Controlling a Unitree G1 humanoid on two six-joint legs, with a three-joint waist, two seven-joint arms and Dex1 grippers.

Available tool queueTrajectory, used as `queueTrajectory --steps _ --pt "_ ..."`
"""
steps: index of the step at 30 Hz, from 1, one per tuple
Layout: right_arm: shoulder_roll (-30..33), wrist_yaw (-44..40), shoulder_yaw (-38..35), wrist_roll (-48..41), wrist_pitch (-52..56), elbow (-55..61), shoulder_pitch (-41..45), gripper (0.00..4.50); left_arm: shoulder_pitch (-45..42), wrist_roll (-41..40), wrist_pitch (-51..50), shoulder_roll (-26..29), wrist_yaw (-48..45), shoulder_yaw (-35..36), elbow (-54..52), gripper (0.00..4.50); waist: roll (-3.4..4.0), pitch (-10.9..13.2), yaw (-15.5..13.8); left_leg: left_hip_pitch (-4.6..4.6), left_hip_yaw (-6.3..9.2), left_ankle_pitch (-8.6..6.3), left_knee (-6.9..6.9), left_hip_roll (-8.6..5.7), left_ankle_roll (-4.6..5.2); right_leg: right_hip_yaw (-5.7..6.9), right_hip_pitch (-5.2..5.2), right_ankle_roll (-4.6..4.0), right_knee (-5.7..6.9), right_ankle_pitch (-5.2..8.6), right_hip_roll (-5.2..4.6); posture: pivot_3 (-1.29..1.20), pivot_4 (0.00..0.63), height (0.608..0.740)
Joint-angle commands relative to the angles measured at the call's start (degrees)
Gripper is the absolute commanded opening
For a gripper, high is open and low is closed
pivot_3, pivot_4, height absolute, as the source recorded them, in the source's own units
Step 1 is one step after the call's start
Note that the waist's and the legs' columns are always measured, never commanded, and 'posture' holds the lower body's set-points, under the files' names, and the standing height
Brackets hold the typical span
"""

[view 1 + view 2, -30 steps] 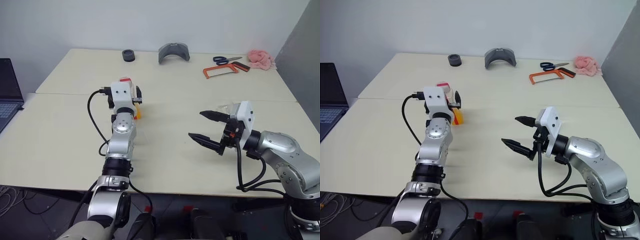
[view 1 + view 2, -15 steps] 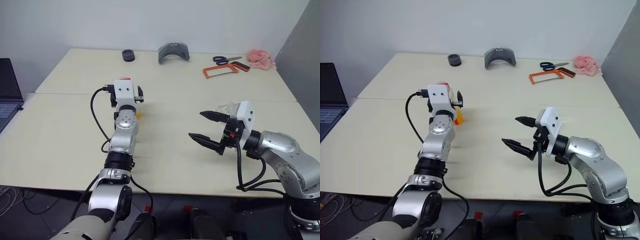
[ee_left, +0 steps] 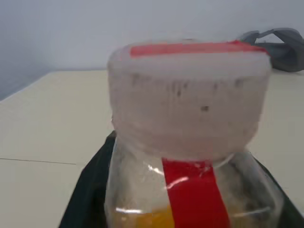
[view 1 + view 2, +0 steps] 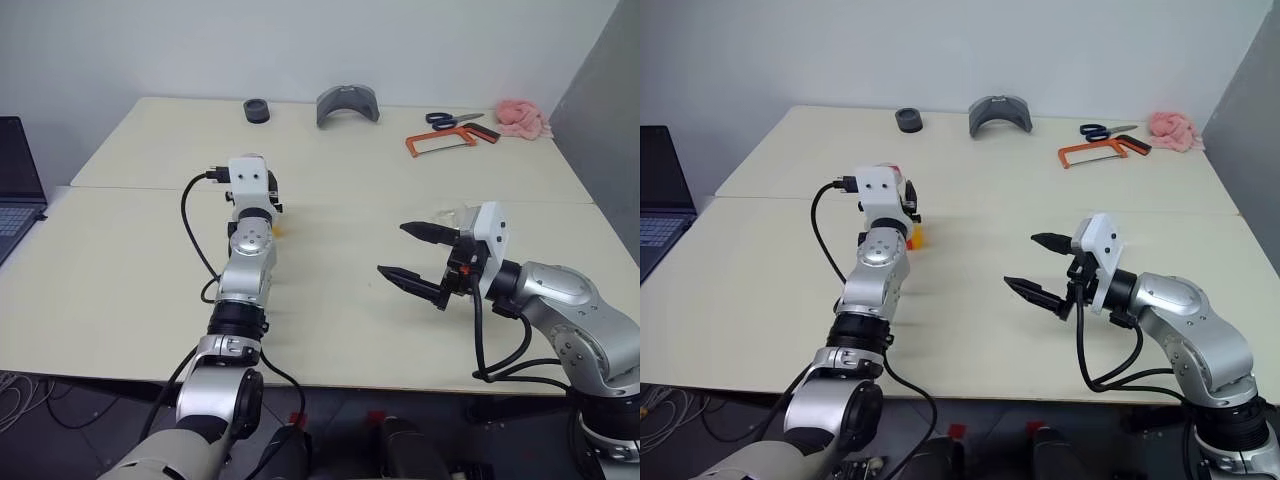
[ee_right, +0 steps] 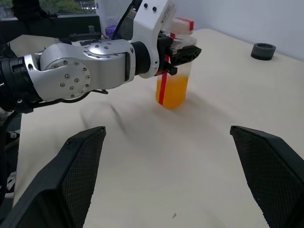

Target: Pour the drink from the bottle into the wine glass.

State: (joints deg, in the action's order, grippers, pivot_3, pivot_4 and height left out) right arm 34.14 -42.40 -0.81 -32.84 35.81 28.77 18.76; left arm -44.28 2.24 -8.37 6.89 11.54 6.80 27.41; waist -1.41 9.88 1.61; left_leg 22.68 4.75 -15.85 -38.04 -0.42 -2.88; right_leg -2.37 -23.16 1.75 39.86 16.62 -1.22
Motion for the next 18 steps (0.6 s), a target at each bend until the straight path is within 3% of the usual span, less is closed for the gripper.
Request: queueTrajectory --steps 1,8,11,16,18 --pt "-0.2 -0.1 -1.1 -1.0 -0.9 0.8 1.2 4.50 0.1 -0.3 0.1 0.0 -0.9 -0.2 -4.2 1.82 0.00 0.0 0.0 0.00 0.00 0.00 0.00 0.00 0.00 0.00 0.00 0.00 0.00 0.00 0.00 0.00 0.150 0.740" --pt "-0.6 0.6 -1.2 -0.8 -0.9 1.6 1.0 4.50 3.4 -2.0 -0.2 0.4 -5.9 -0.9 -9.8 1.81 0.00 0.0 0.0 0.01 0.01 0.01 0.00 0.02 -0.01 0.00 -0.01 0.00 0.00 0.00 -0.01 0.00 0.150 0.740" --pt "-0.8 1.5 -1.4 0.2 -2.0 2.1 0.8 4.50 5.1 -4.7 0.1 1.0 -12.8 -2.0 -12.7 1.81 0.00 0.0 0.0 0.02 0.02 0.03 0.00 0.03 -0.05 0.01 -0.01 0.00 0.00 0.00 -0.01 0.00 0.150 0.740" --pt "-1.1 4.3 -2.4 3.2 -5.3 3.4 -0.2 4.50 6.8 -13.1 -0.5 3.6 -33.9 -5.9 -15.2 1.79 0.00 0.0 0.0 0.03 -0.01 0.12 0.00 0.02 -0.22 0.01 -0.01 0.00 -0.01 0.00 -0.01 0.00 0.150 0.740" --pt "-0.3 4.8 -3.6 3.0 -5.3 5.1 -1.5 4.50 6.9 -18.2 -1.3 5.8 -48.3 -8.4 -15.1 1.79 0.00 0.0 0.0 0.03 -0.01 0.13 0.00 0.01 -0.22 0.01 -0.01 0.00 -0.01 0.00 -0.01 0.00 0.150 0.740"
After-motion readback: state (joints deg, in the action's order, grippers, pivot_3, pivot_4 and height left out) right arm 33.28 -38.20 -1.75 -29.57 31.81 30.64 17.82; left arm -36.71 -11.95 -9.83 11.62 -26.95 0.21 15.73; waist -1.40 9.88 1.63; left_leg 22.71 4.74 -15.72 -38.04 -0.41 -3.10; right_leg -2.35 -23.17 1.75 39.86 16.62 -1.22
